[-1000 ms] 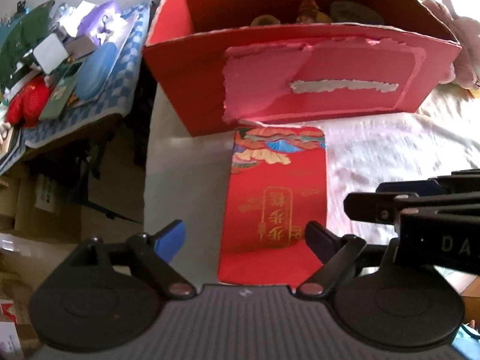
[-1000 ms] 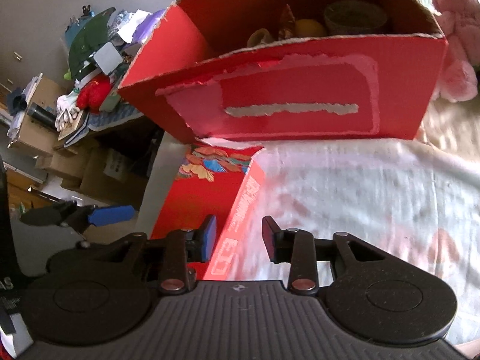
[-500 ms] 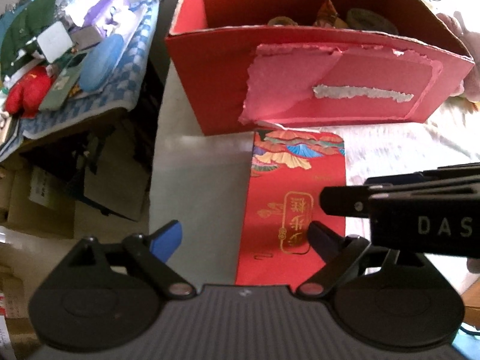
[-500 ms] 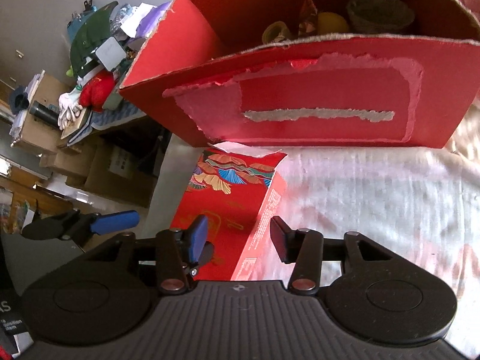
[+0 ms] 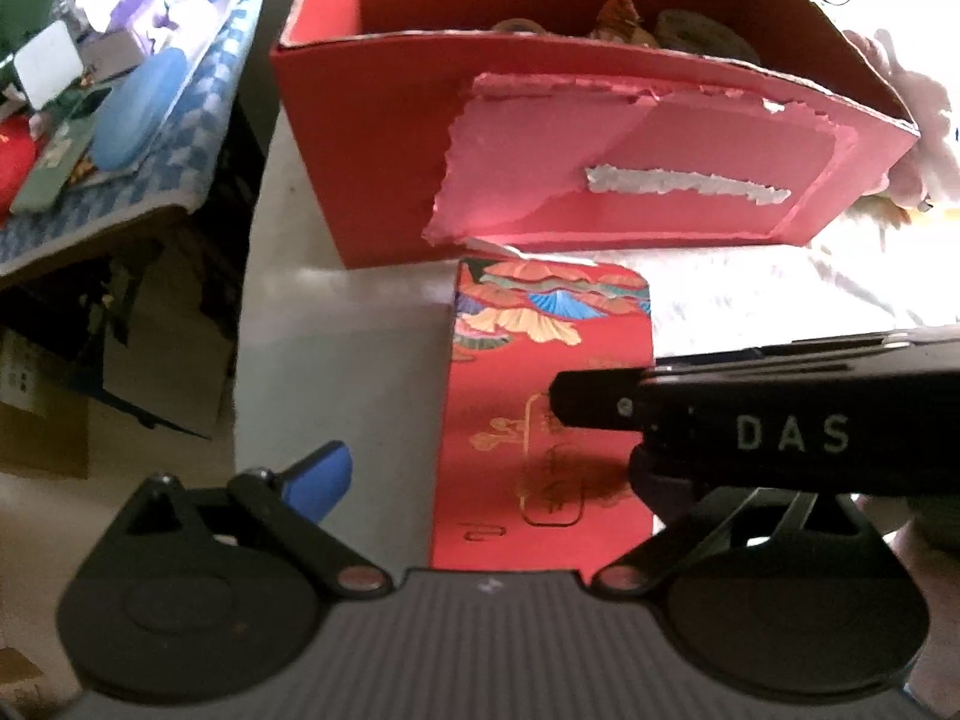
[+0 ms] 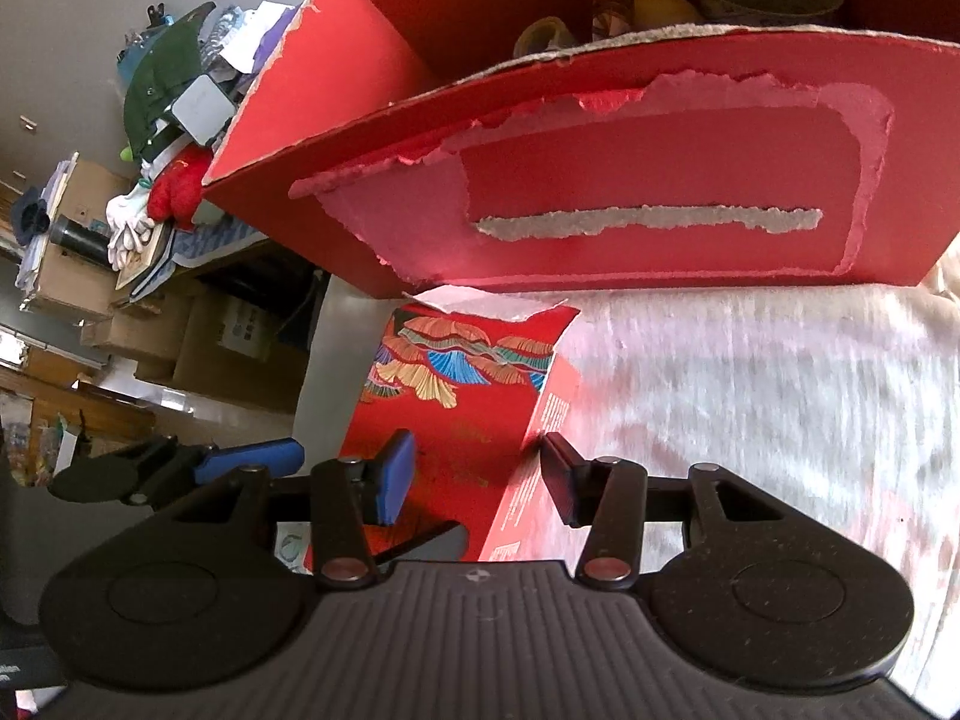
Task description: Organize objects
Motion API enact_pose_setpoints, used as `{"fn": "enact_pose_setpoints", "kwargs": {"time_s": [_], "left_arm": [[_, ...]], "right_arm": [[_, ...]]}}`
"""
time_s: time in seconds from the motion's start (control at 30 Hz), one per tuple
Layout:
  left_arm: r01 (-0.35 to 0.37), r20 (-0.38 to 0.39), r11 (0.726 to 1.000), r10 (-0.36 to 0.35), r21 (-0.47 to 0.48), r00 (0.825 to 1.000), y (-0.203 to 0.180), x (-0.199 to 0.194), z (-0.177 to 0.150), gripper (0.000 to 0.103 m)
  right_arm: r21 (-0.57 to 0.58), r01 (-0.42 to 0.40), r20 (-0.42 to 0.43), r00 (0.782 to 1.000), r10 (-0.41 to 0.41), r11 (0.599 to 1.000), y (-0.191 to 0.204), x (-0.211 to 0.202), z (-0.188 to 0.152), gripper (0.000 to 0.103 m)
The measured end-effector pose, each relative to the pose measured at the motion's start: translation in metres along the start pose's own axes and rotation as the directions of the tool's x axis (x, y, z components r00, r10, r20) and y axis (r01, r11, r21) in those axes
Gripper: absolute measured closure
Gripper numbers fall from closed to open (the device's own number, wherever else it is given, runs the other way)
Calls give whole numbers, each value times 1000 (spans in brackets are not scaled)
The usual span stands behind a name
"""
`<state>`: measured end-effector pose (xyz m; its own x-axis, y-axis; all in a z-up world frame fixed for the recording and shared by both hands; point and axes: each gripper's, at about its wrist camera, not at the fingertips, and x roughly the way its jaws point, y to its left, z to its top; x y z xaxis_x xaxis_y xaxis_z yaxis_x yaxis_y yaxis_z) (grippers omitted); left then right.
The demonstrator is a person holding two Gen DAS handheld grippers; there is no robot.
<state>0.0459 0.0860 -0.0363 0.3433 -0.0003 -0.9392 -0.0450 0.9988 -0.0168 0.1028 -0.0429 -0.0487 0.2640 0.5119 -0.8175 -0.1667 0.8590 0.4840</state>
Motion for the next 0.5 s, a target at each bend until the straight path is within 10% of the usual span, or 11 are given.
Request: {"fn": "enact_pose_setpoints", "kwargs": {"time_s": [0.5], "left_arm": [[1, -45, 999, 0, 38, 999, -29, 8, 9, 4]], "right_arm": [[14, 6, 28, 1000, -6, 1000, -12, -12, 1, 52]]}}
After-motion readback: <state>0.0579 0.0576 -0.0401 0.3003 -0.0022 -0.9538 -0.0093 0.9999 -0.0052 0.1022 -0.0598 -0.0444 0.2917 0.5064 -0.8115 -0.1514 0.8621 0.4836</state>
